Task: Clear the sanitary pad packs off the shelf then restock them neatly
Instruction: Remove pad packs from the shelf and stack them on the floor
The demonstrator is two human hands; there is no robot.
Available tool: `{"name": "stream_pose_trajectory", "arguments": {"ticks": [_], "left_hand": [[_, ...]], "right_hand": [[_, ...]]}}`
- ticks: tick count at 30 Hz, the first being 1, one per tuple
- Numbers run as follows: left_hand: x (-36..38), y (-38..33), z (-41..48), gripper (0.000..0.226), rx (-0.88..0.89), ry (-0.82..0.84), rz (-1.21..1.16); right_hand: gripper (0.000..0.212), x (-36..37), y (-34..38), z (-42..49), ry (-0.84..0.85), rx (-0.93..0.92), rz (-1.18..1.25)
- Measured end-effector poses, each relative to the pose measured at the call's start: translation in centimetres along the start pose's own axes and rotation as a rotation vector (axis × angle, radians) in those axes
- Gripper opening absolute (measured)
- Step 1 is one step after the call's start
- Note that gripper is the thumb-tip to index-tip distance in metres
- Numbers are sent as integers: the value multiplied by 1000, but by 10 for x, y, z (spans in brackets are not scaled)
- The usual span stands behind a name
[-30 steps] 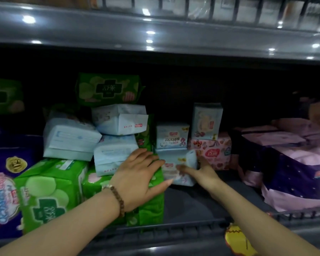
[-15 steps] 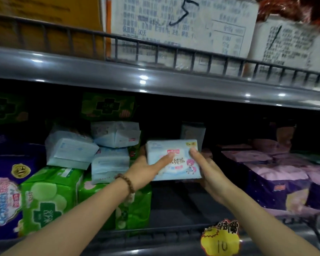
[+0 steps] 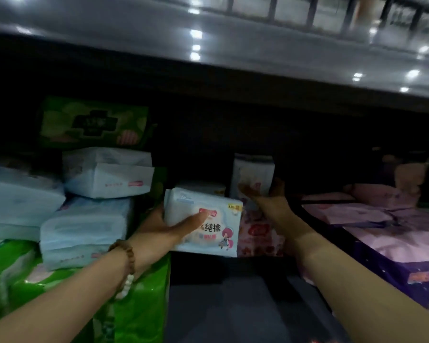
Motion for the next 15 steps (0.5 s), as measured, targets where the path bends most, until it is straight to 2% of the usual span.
{"name": "stream_pose_trajectory", "arguments": {"ticks": [2,4,5,7,8,10,12,15], "left_hand": [[-2,0,3,37,33,-15,-40],[-1,-1,5,33,58,-28,-31],[0,-1,5,29,66,-27,-24],[1,-1,6,27,72,-19,-4],[1,-2,6,32,73,-20,12],[-1,-2,6,45,66,-31,31],[-2,-3,4,54,48,-50,38],[-1,-9,-4,47,4,-81,17]], "right_hand": [[136,0,-11,19,-2,12,-56],[148,2,-23,28,9,17,-95],[145,6,-20,22,28,29,-107],[117,5,-8,9,-21,4,-121],[98,-1,-2,3,-70,-36,-98],[76,-14,15,-14,-146,-133,4],[68,-29,30,-37,-190,-150,170],[74,-48,45,-72,-138,-73,387]]}}
Point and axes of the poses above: each hand's wrist, its own z-axis towards the middle knuckle, its own x-axis out of the palm, y = z × x, the point moved 8 cm from there along z, towards the middle knuckle, and after that the axes turned 3 degrees about y, right-handed, at the moved point
